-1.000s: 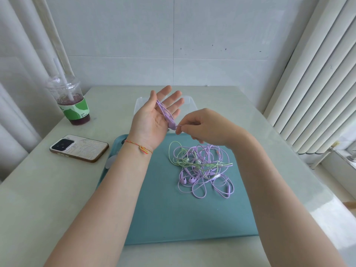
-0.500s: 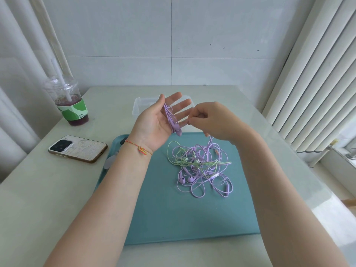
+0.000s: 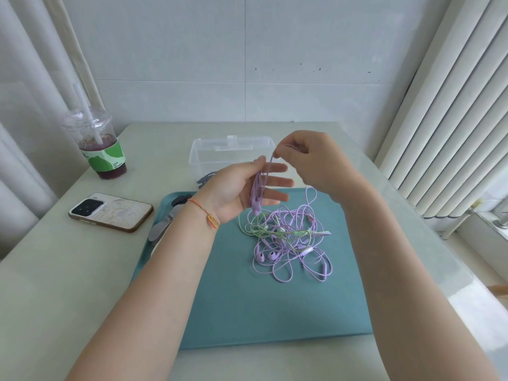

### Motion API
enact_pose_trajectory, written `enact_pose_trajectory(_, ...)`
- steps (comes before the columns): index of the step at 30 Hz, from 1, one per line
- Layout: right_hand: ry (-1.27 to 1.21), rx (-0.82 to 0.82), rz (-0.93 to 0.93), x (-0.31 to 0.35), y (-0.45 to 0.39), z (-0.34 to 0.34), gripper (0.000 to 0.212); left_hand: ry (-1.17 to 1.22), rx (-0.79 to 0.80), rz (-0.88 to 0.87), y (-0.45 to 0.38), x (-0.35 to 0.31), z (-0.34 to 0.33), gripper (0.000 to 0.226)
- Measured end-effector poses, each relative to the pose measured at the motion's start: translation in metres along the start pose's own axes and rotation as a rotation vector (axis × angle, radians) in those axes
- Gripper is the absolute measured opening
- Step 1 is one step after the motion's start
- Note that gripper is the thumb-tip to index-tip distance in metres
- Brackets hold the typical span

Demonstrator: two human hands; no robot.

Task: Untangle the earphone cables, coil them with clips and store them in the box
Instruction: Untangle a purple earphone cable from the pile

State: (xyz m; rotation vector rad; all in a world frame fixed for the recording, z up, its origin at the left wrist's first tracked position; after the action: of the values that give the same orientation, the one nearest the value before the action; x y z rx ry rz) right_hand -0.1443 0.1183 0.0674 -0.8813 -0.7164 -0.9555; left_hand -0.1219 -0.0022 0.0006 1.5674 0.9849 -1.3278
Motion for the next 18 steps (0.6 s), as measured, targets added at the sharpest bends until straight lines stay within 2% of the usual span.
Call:
enact_pose_trajectory(4, -0.07, -0.081, -0.026, -0.007, -0.004, 0.006, 0.017, 0.017, 0.126, -0.008, 0.004, -0.002, -0.011, 0.046)
enact_pose_trajectory(10, -0.199, -0.068, 0.009, -0.002, -0.002, -0.005, 0.021, 0.027, 0.255, -0.009, 0.01, -0.004, -0.021, 0.047)
enact_pose_trajectory(15, -0.348, -0.021, 0.074, 0.008, 0.0, -0.015, 0.02, -0.13, 0.212, 0.008, 0.009, -0.005, -0.026, 0.046)
enact_pose_trajectory(18, -0.363, -0.053, 0.051, 0.002, -0.002, -0.01, 0.02, 0.002, 0.198, -0.025, 0.012, -0.01, -0.022, 0.045)
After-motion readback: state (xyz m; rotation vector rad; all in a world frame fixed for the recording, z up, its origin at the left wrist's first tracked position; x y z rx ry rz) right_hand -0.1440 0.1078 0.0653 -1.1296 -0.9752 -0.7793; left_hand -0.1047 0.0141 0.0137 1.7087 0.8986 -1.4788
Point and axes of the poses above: each hand's wrist, its own y-axis away from the middle knuckle, its own z-axis out of the back of the hand, x = y × z, the point moved 6 cm from there along -y, towards the middle knuckle, and after that the axes turned 11 degrees about -y, right-handed, at the moved point
